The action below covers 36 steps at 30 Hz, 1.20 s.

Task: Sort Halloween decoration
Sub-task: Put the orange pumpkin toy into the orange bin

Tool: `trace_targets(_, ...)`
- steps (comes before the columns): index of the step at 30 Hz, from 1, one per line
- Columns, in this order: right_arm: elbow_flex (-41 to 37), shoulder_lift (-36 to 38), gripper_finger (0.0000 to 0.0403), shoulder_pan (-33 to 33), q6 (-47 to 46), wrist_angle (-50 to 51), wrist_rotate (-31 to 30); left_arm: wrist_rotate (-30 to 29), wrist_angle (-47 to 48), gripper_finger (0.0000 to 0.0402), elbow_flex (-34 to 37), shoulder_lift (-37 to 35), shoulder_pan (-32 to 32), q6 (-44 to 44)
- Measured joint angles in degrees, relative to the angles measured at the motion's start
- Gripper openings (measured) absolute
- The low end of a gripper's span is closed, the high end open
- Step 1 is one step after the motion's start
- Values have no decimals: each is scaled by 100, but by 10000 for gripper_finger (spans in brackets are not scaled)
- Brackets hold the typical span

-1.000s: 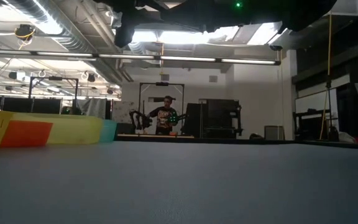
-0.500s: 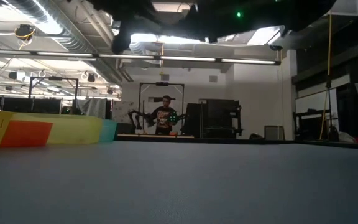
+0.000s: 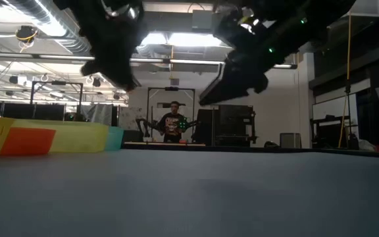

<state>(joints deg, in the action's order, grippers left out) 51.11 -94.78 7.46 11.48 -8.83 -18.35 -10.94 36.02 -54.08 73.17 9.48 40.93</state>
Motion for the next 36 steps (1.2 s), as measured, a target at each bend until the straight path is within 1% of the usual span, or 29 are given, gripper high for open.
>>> trace_targets(4,-4,0,255,0,-252,453,-2,-429,990,49,0,0,204,-169)
trace_targets(8,-15,0,255,0,-426,573,0,-778,1837,49,0,0,361,-254)
trace_targets(13,-15,0,255,0,-440,576,0,-983,2584,49,0,0,491,-256)
trace_targets(16,-15,0,255,0,-439,576,0,-991,2896,49,0,0,538,-256)
trace_targets(19,-15,0,255,0,-438,576,0,-773,3140,49,0,0,542,-251)
trace_targets(26,-17,0,255,0,-438,576,0,123,3712,49,0,0,535,-206)
trace_targets(36,-20,0,255,0,-438,576,0,713,4173,49,0,-2,497,-236)
